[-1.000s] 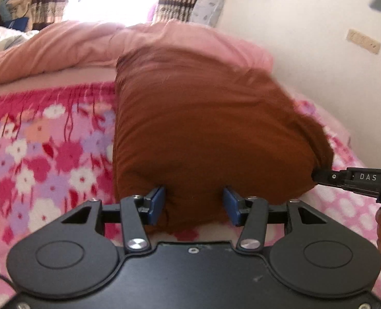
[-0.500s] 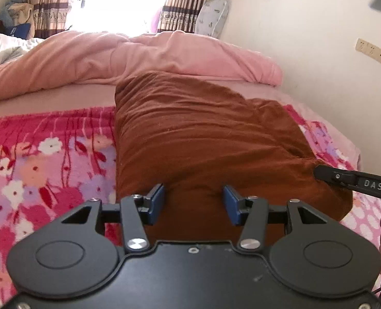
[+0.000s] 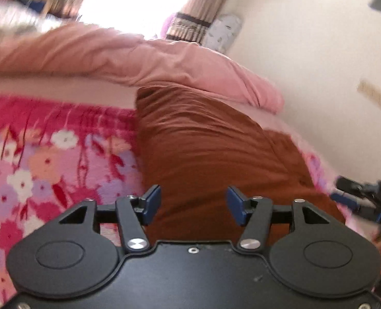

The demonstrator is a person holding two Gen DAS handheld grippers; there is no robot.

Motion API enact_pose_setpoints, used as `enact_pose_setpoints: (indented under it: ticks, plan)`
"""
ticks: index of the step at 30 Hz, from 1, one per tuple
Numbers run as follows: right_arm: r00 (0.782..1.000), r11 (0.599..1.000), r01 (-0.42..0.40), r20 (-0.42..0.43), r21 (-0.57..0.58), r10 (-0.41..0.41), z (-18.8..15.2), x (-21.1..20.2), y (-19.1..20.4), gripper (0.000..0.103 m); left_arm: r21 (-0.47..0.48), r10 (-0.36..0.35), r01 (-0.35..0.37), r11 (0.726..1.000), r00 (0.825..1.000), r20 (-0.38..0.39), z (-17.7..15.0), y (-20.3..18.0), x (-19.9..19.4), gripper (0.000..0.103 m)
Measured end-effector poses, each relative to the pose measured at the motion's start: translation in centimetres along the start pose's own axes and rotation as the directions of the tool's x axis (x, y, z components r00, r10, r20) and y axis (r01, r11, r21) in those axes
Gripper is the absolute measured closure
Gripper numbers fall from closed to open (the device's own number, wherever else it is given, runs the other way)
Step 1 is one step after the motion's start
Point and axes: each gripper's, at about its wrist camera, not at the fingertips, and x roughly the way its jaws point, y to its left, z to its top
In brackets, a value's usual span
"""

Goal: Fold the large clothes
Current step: 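Grasp the end of the folded jacket with both tools and lift it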

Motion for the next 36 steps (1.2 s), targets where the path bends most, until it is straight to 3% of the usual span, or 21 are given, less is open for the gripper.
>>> enact_pose_setpoints:
  ticks: [1,2,4,6,9,13,19,21,25,28,33,36]
  plan:
    - [1.000,0.999,-0.003,0.007,0.038,0.003,0.7,-0.3,-1.0,0.018,-0.058,-0.006,0.005,0.998,1.000,-0.013,0.3,1.5,0.1,0.044]
    - [1.000,0.998,0.014,0.010,0.057,-0.015,1.1,-0.1,-1.7,0.013,-0.120,-0.013,0.009,0.993,1.000,-0.029,0.5,3.1,0.4,0.044]
    - [1.000,0.995,0.017,-0.011,0.093,-0.016,1.9,0.4,-3.7,0.013,-0.212,-0.026,0.012,0.977,0.998,-0.061,0.5,5.5,1.0,0.044]
    - [0.995,0.977,-0.052,-0.073,0.207,0.068,2.2,1.8,-6.6,0.013,-0.284,-0.068,0.044,0.958,0.995,-0.077,0.1,7.4,1.8,0.044]
    - [0.981,0.914,-0.121,-0.097,0.387,0.171,1.8,3.8,-10.5,0.013,-0.362,-0.157,0.115,0.925,0.984,-0.088,-0.7,9.2,3.4,0.044]
    - [0.966,0.857,-0.172,-0.090,0.485,0.244,0.9,5.9,-13.5,0.013,-0.463,-0.238,0.179,0.868,0.968,-0.073,-1.4,10.9,5.6,0.041]
    - [0.933,0.806,-0.228,-0.114,0.547,0.341,0.1,8.8,-15.2,0.013,-0.482,-0.286,0.231,0.845,0.957,-0.043,-0.8,11.6,7.6,0.033]
    - [0.920,0.793,-0.247,-0.123,0.557,0.372,0.2,9.7,-15.1,0.012,-0.502,-0.316,0.259,0.825,0.948,-0.029,-0.4,12.0,8.5,0.032]
    - [0.903,0.794,-0.259,-0.153,0.550,0.400,0.6,11.4,-14.0,0.011,-0.543,-0.386,0.323,0.775,0.922,-0.002,0.0,12.1,10.0,0.031]
    - [0.903,0.814,-0.255,-0.174,0.522,0.394,1.1,12.4,-12.8,0.007,-0.562,-0.425,0.357,0.746,0.905,0.010,0.5,11.6,11.1,0.028]
    - [0.904,0.835,-0.244,-0.196,0.494,0.380,1.3,12.4,-12.1,0.006,-0.528,-0.402,0.333,0.781,0.916,-0.016,1.4,9.5,12.9,0.016]
    - [0.912,0.846,-0.225,-0.202,0.483,0.358,1.4,12.4,-11.8,0.007,-0.515,-0.384,0.308,0.800,0.922,-0.046,2.0,8.8,13.2,0.015]
